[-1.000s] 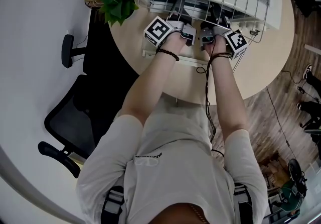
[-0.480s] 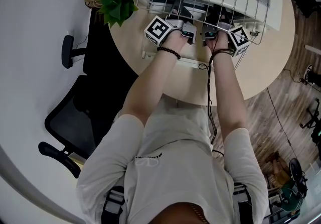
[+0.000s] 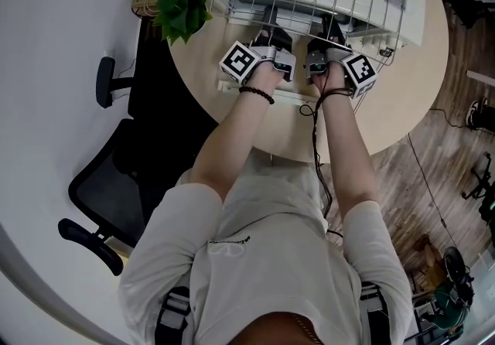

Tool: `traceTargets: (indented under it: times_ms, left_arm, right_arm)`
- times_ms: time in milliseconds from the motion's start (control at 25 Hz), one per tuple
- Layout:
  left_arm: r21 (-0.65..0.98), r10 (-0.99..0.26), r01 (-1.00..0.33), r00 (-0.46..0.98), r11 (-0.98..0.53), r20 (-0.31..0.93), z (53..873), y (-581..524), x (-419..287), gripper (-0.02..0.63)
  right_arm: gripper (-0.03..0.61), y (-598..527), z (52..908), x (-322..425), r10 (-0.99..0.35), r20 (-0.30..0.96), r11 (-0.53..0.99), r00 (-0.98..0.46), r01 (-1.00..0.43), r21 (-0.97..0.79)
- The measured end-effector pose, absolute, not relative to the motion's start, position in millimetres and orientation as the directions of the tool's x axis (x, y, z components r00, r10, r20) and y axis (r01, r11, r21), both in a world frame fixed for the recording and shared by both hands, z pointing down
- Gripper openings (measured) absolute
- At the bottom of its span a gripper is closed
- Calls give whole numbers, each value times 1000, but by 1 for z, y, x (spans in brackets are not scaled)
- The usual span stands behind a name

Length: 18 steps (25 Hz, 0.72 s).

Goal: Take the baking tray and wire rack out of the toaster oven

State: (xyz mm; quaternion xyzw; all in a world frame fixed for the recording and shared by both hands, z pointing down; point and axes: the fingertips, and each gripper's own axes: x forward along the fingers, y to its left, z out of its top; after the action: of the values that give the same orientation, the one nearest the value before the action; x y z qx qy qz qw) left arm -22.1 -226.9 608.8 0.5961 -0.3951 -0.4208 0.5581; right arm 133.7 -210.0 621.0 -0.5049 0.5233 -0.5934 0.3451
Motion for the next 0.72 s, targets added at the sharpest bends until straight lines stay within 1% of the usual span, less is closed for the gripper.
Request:
traceTargets:
  times_ms: [360,480,560,720]
  left_arm:
    - [999,-942,38,336,-14,-26,596,-154,-30,5]
    - [1000,-937,24,349,-9,-16,593,-134,-34,5]
    - [1000,-933,12,359,-8,-12,592,-121,-37,5]
    - [1000,-927,20,376,10,2,586,-95,-41,5]
  right_arm:
    - [63,-137,613,121,-914,281,-267,-292,-89,-960]
    - [63,-116,607,116,-909,281,-272,-308,-74,-959]
    - [63,-102,604,115,-902,288,-275,-322,-88,-957]
    - [64,-77,595,110,-897,291,-278,-334,-87,-957]
